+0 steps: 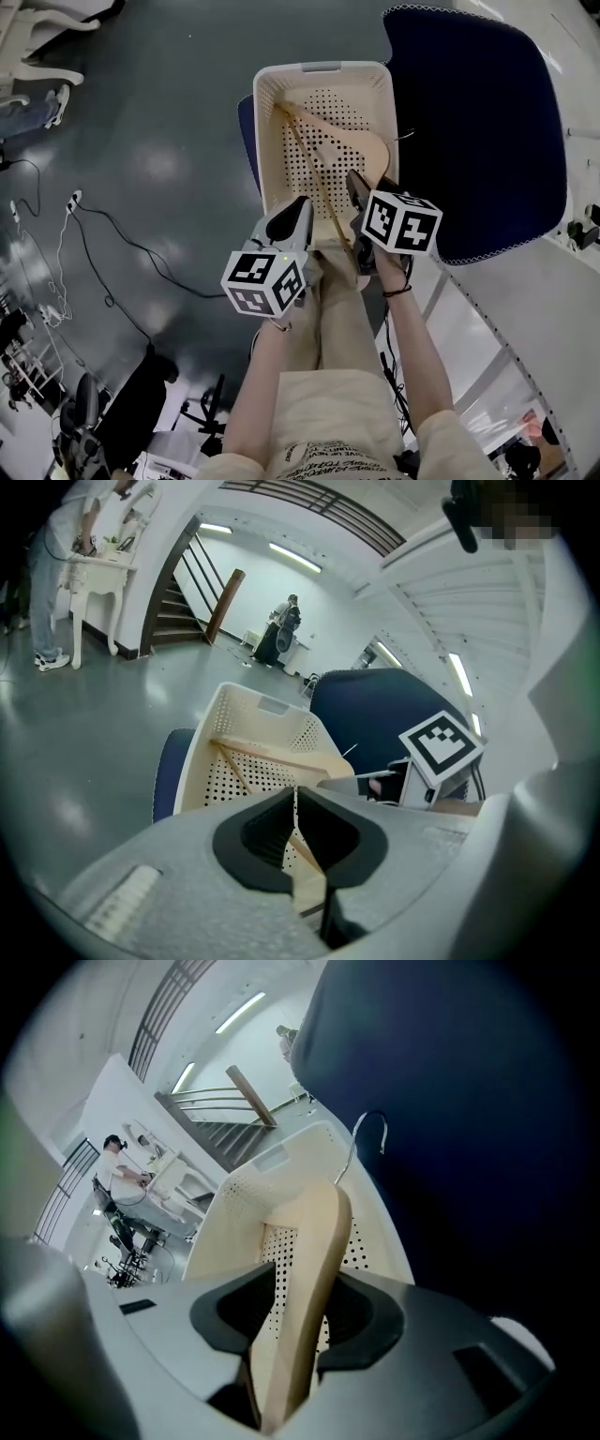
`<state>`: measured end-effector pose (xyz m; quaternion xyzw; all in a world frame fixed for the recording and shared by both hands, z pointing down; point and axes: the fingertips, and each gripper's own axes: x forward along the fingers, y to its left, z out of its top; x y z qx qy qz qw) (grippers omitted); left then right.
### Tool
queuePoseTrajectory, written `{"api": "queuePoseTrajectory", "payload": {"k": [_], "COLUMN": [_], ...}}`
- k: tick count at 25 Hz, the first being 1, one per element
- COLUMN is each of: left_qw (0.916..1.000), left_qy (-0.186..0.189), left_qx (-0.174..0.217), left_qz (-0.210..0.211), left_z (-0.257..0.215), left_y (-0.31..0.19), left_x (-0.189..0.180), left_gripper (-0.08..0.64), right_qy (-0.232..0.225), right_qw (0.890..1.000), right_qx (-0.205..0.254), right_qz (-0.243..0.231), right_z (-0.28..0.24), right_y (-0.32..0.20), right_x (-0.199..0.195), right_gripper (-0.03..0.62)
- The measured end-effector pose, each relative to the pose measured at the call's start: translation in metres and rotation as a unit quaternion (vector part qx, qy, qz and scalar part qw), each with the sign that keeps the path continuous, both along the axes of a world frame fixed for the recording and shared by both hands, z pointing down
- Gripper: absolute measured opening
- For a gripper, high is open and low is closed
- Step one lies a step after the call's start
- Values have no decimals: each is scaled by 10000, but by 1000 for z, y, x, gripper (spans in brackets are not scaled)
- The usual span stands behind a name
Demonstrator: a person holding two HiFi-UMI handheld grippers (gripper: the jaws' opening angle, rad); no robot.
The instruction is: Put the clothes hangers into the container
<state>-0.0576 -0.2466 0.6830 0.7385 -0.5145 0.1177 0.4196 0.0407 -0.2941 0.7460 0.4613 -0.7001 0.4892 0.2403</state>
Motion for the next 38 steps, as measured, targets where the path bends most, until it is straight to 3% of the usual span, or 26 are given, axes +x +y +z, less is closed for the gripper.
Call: {"api": "queuePoseTrajectory", "payload": {"k": [6, 11, 27, 33, 38], "left_qw": [10000, 10000, 9997, 9990, 9971], "left_qy": [5, 21, -106, -102, -106], "left_qx": [-15, -44, 158, 380, 629], "left_qz": [8, 13, 125, 218, 415], "left_z": [0, -5, -23, -58, -93], "left_y": [0, 3, 7, 11, 19], "left_x": [1, 0, -9, -9, -5], "left_gripper": [28, 28, 28, 28, 28], "right_qy": [152, 477, 677, 612, 673], "right_qw": [9997, 9988, 9954, 9956, 9926], "right_qx": [-189, -39, 184, 627, 987], "right_qz": [70, 62, 651, 320, -226], "right_z": [8, 0, -21, -64, -101], "right_y": [13, 15, 26, 27, 33], "right_x": [-3, 1, 21, 19, 14], "right_gripper": [181, 196, 212, 118, 47]}}
